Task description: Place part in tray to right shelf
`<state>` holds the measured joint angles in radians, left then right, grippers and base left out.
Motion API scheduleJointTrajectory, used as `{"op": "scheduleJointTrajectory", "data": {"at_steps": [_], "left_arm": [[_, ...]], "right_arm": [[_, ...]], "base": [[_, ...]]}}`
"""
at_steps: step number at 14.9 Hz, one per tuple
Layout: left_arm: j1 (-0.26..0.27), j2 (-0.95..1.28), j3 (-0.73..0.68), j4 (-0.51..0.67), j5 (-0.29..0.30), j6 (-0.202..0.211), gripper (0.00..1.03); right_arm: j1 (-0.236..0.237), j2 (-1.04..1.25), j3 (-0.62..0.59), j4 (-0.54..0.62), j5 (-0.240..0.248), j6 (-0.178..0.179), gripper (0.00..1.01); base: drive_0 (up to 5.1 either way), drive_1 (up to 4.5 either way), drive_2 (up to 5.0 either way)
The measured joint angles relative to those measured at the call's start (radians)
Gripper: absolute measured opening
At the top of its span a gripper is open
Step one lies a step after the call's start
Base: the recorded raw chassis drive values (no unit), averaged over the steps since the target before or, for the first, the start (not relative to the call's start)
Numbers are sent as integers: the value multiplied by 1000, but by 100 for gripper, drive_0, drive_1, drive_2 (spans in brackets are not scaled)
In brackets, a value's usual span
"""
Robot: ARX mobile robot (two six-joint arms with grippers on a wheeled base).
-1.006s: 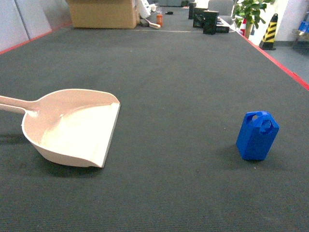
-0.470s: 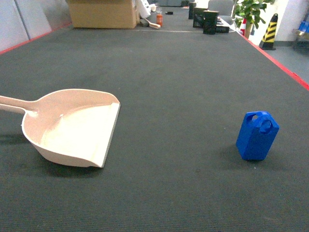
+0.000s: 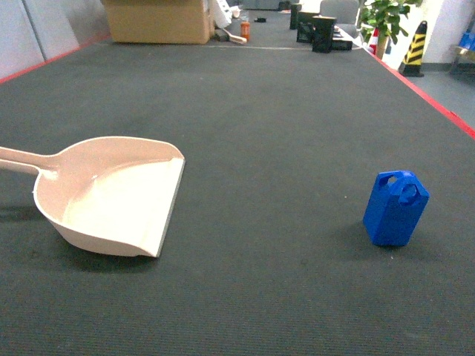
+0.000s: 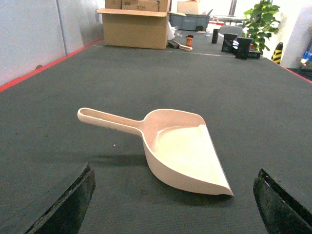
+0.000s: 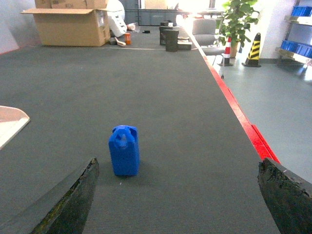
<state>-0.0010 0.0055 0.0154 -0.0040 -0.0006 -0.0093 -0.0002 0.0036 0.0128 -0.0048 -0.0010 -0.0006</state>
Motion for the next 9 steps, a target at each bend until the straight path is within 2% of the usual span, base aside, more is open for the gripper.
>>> {"op": "scheduleJointTrajectory", "data": {"at_steps": [9], "left_arm": [[0,0,0,0,0,0,98]], "right_arm": [[0,0,0,0,0,0,98]], "base": [[0,0,0]]}}
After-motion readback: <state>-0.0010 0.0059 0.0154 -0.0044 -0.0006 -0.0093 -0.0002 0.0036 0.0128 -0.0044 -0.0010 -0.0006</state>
